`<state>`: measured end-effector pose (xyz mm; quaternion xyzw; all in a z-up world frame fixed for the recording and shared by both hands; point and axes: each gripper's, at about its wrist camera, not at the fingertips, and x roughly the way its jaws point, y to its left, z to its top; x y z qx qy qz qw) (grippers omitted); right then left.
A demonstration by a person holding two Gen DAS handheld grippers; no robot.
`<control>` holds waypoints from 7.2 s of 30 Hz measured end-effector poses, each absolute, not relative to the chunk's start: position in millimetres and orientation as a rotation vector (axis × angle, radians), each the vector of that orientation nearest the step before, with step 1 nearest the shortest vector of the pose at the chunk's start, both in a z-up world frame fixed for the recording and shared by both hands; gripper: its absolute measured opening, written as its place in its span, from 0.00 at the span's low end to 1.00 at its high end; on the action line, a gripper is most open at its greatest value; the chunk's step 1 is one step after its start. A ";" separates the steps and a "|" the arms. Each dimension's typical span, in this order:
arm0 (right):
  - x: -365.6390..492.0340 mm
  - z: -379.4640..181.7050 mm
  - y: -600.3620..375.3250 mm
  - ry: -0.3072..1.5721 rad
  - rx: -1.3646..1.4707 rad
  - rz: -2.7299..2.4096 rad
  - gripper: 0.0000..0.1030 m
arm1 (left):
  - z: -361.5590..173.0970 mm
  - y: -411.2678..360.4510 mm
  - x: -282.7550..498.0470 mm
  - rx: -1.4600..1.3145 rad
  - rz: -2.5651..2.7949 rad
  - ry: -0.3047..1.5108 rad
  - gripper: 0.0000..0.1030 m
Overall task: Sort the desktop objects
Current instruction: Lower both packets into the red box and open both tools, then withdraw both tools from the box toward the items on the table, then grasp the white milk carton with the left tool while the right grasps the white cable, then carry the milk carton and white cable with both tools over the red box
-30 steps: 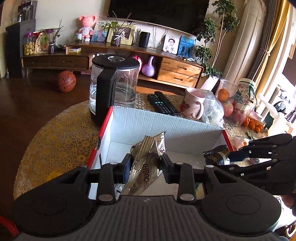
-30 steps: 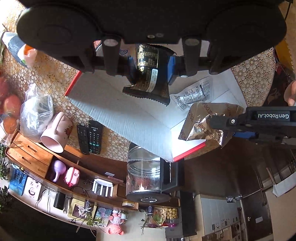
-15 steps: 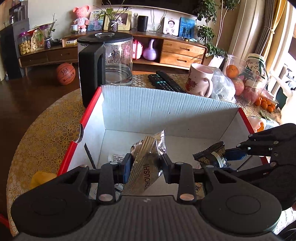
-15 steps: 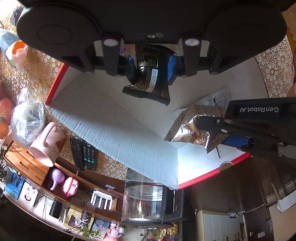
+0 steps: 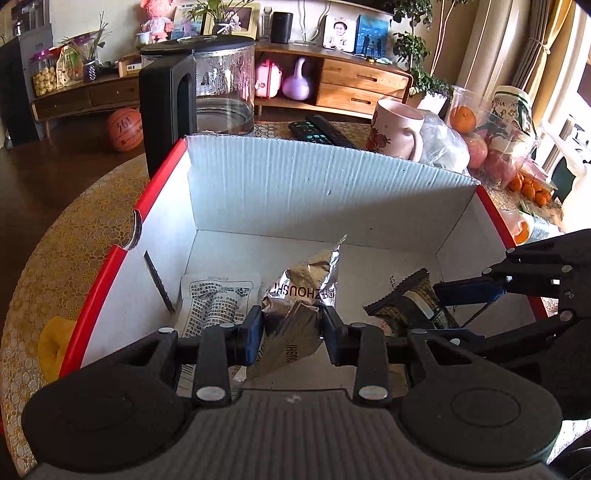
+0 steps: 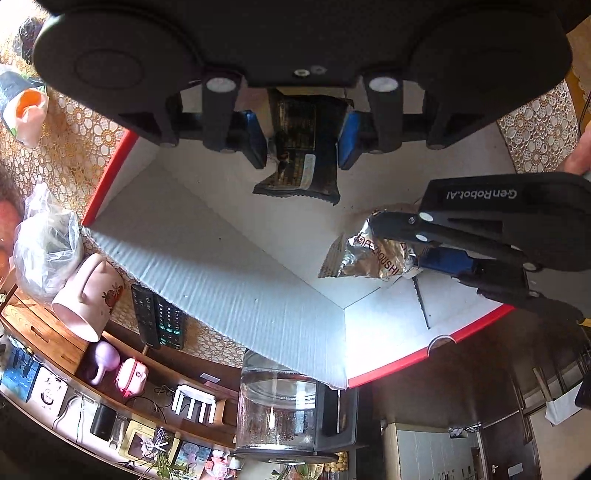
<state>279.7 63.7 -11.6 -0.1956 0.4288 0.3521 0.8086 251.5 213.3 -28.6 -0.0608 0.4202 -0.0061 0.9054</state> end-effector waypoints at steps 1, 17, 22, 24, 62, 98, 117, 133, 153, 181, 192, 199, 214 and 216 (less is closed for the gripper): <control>279.3 -10.3 62.5 0.918 -0.418 0.757 0.42 | -27.9 213.3 251.9 -0.128 -0.008 0.868 0.32; 272.6 14.6 35.7 0.856 -0.367 0.769 0.68 | -10.2 213.9 244.1 -0.141 0.055 0.812 0.69; 266.3 23.7 27.9 0.835 -0.357 0.797 0.71 | -6.0 213.4 240.2 -0.147 0.073 0.800 0.78; 261.8 28.3 23.6 0.815 -0.350 0.801 0.72 | -3.1 211.9 238.3 -0.142 0.077 0.790 0.83; 141.9 106.4 -160.8 0.694 -0.100 0.642 0.82 | 63.1 136.9 125.3 -0.157 -0.014 0.715 1.00; 98.3 26.4 -309.1 0.698 -0.069 0.279 0.82 | 14.6 -55.8 127.3 0.070 -0.325 0.666 1.00; 141.4 -36.0 -300.5 0.797 -0.090 0.284 0.80 | -48.9 -86.8 189.2 0.134 -0.321 0.699 1.00; 163.6 -62.7 -292.1 0.842 -0.110 0.285 0.79 | -76.2 -77.9 224.9 0.108 -0.269 0.722 0.96; 169.1 -69.3 -293.1 0.868 -0.135 0.262 0.40 | -82.7 -75.9 235.2 0.092 -0.250 0.731 0.55; 161.1 -58.3 -294.9 0.861 -0.124 0.255 0.09 | -67.1 -73.0 215.6 0.108 -0.267 0.706 0.28; 153.6 -46.4 -295.4 0.838 -0.098 0.269 0.08 | -57.6 -65.8 184.4 0.089 -0.292 0.691 0.28; 149.6 -36.6 -294.7 0.815 -0.104 0.278 0.07 | -47.8 -61.9 164.1 0.075 -0.311 0.677 0.28; 146.4 7.1 -283.5 0.765 -0.051 0.336 0.07 | -9.4 -39.7 137.9 0.023 -0.323 0.637 0.28; 145.5 16.4 -277.0 0.751 -0.050 0.358 0.07 | -4.3 -33.1 135.1 0.005 -0.320 0.641 0.28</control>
